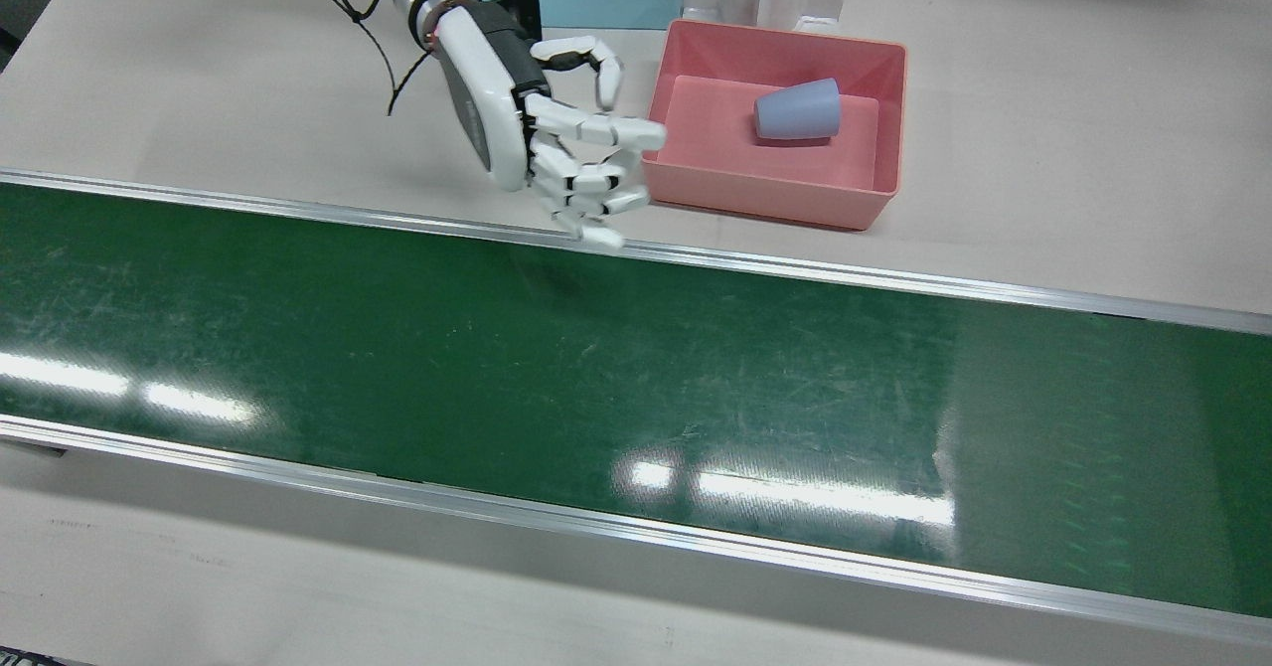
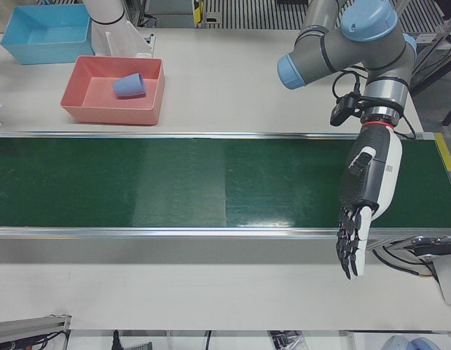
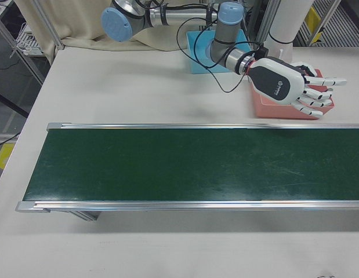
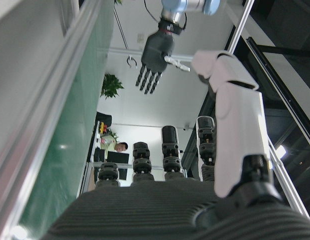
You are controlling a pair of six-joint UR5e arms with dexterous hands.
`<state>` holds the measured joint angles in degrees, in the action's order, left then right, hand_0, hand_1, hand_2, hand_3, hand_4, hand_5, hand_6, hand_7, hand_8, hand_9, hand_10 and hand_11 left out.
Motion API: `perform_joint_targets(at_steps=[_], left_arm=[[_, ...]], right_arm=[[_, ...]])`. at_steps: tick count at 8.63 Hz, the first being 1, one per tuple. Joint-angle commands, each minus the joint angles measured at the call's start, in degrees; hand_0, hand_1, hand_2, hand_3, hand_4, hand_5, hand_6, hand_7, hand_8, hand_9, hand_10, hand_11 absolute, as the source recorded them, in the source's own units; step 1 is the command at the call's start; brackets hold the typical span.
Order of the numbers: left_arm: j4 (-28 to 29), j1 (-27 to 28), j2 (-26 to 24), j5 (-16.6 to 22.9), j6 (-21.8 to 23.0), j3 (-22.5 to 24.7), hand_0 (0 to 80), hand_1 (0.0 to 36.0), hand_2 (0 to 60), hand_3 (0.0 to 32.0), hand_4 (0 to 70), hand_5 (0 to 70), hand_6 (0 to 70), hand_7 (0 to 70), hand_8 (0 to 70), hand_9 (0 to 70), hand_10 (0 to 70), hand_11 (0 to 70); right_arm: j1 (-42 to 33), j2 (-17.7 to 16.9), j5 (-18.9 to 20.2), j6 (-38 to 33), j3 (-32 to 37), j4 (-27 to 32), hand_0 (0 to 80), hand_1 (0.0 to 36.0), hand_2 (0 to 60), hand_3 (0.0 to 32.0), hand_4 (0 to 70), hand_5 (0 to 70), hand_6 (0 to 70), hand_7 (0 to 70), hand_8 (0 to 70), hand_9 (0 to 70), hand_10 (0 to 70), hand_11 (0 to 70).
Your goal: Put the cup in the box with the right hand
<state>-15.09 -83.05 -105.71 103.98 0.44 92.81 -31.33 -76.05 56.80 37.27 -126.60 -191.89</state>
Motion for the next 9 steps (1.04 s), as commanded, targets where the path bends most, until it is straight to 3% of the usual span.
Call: perform_joint_targets(at_steps=[1, 2, 3, 5, 6, 7, 8, 9], left_arm=[[0.06, -0.01, -0.02, 0.00, 0.00, 0.00, 0.0, 0.0, 0.0, 0.0, 0.0, 0.0, 0.0, 0.0, 0.0, 0.0, 0.0, 0.0], [0.06, -0.01, -0.02, 0.00, 0.00, 0.00, 0.0, 0.0, 0.0, 0.0, 0.0, 0.0, 0.0, 0.0, 0.0, 0.0, 0.0, 0.0], [0.06, -0.01, -0.02, 0.00, 0.00, 0.00, 0.0, 0.0, 0.0, 0.0, 0.0, 0.0, 0.0, 0.0, 0.0, 0.0, 0.0, 0.0], [0.06, -0.01, 0.06, 0.00, 0.00, 0.00, 0.0, 0.0, 0.0, 0.0, 0.0, 0.0, 0.0, 0.0, 0.0, 0.0, 0.0, 0.0], [-0.03, -0.01, -0.02, 0.00, 0.00, 0.00, 0.0, 0.0, 0.0, 0.0, 0.0, 0.0, 0.0, 0.0, 0.0, 0.0, 0.0, 0.0], [-0.03, -0.01, -0.02, 0.00, 0.00, 0.09, 0.0, 0.0, 0.0, 0.0, 0.0, 0.0, 0.0, 0.0, 0.0, 0.0, 0.0, 0.0], [-0.03, -0.01, -0.02, 0.00, 0.00, 0.09, 0.0, 0.0, 0.0, 0.0, 0.0, 0.0, 0.0, 0.0, 0.0, 0.0, 0.0, 0.0], [-0.03, -0.01, -0.02, 0.00, 0.00, 0.00, 0.0, 0.0, 0.0, 0.0, 0.0, 0.0, 0.0, 0.0, 0.0, 0.0, 0.0, 0.0]], right_arm=[[-10.86, -10.91, -10.25, -0.26, 1.08, -3.31, 56.3, 36.0, 56.0, 0.0, 0.0, 10.5, 10.5, 34.1, 11.2, 21.1, 6.8, 13.1], [-10.77, -13.74, -15.61, -1.57, 4.05, -3.14, 60.3, 36.0, 40.2, 0.0, 0.0, 10.0, 5.7, 11.3, 3.8, 7.5, 2.6, 7.2], [-10.77, -14.21, -16.97, -4.80, 9.38, -2.88, 58.7, 32.0, 20.5, 0.0, 0.0, 8.3, 2.2, 0.0, 0.0, 0.3, 0.0, 1.7], [-11.21, -14.30, -16.73, -18.57, 20.12, -2.43, 54.3, 27.6, 16.4, 0.0, 0.0, 6.8, 0.0, 0.0, 0.0, 0.0, 0.0, 0.0], [-13.21, -14.47, -16.03, -18.72, 19.46, -2.70, 52.5, 26.0, 15.2, 0.0, 0.0, 6.4, 0.0, 0.0, 0.0, 0.0, 0.0, 0.0], [-14.88, -15.26, -13.32, -17.68, 15.45, -3.57, 51.2, 24.4, 14.3, 0.0, 0.0, 6.0, 0.0, 0.0, 0.0, 0.0, 0.0, 0.0], [-19.95, -15.79, -9.64, -8.88, 7.58, -3.92, 51.1, 25.7, 19.3, 0.0, 0.0, 6.2, 0.0, 0.0, 0.0, 0.0, 0.0, 0.0], [-25.74, -17.62, -2.30, -0.78, 2.98, -3.84, 52.6, 29.5, 26.5, 0.0, 0.0, 6.9, 0.0, 0.0, 0.0, 0.0, 0.0, 0.0]])
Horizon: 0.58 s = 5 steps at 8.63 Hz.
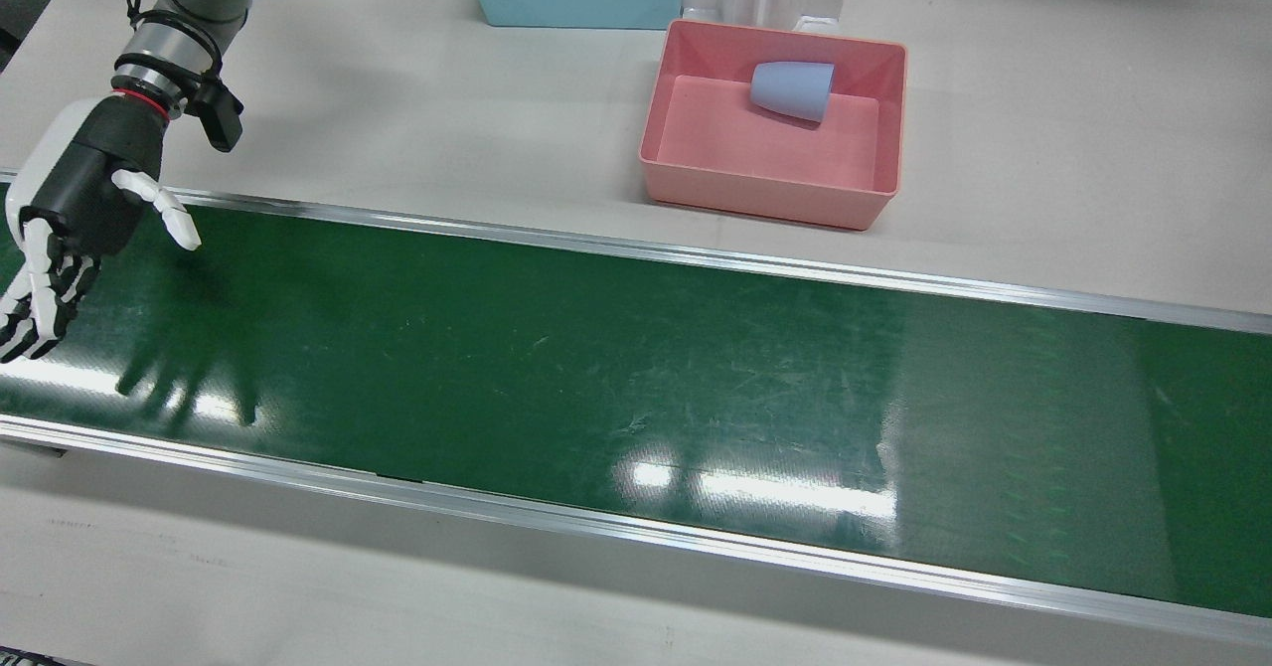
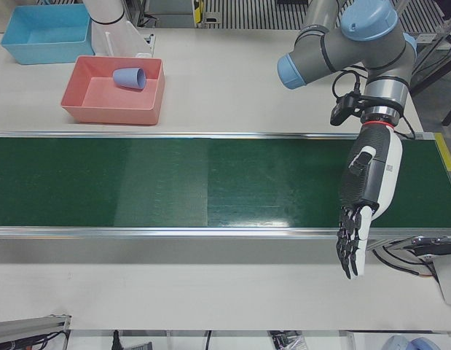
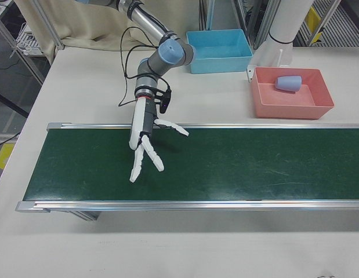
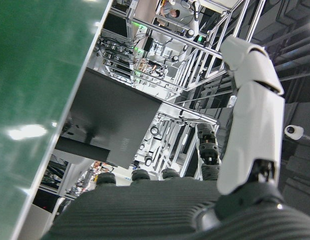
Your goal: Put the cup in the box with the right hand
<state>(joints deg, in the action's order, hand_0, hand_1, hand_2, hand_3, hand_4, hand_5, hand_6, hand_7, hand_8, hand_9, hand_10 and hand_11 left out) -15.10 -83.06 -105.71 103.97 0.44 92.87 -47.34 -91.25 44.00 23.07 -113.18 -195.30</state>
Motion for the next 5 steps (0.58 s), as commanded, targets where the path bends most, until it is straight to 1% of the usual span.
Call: perform_joint_targets(at_steps=[1, 2, 3, 4, 5], left_arm=[[0.16, 0.00, 0.07, 0.00, 0.00, -0.06, 0.0, 0.0, 0.0, 0.0, 0.0, 0.0, 0.0, 0.0, 0.0, 0.0, 0.0, 0.0], [0.25, 0.00, 0.07, 0.00, 0.00, -0.14, 0.0, 0.0, 0.0, 0.0, 0.0, 0.0, 0.0, 0.0, 0.0, 0.0, 0.0, 0.0], [0.25, 0.00, 0.07, 0.00, 0.00, -0.06, 0.0, 0.0, 0.0, 0.0, 0.0, 0.0, 0.0, 0.0, 0.0, 0.0, 0.0, 0.0], [0.16, 0.00, 0.07, 0.00, 0.00, -0.06, 0.0, 0.0, 0.0, 0.0, 0.0, 0.0, 0.0, 0.0, 0.0, 0.0, 0.0, 0.0], [-0.10, 0.09, 0.07, 0.00, 0.00, -0.06, 0.0, 0.0, 0.0, 0.0, 0.0, 0.0, 0.0, 0.0, 0.0, 0.0, 0.0, 0.0]], right_arm=[[-11.35, -2.10, 14.93, 13.67, -9.79, -0.34, 53.2, 30.4, 28.3, 0.0, 0.0, 7.1, 0.0, 0.0, 0.0, 0.0, 0.0, 0.0], [-11.81, -2.01, 14.80, 12.10, -9.26, -0.34, 52.1, 29.3, 28.2, 0.0, 0.0, 6.8, 0.0, 0.0, 0.0, 0.0, 0.0, 0.0], [-11.46, -1.40, 14.71, 5.04, -4.99, 0.27, 51.6, 28.2, 27.0, 0.0, 0.0, 6.6, 0.0, 0.0, 0.0, 0.0, 0.0, 0.0], [-11.11, 1.83, 15.14, -4.25, 2.97, 0.36, 51.6, 28.0, 26.3, 0.0, 0.0, 6.5, 0.0, 0.0, 0.0, 0.0, 0.0, 0.0], [-11.28, 3.51, 15.41, -8.26, 6.88, 0.45, 51.7, 27.7, 25.7, 0.0, 0.0, 6.5, 0.0, 0.0, 0.0, 0.0, 0.0, 0.0]])
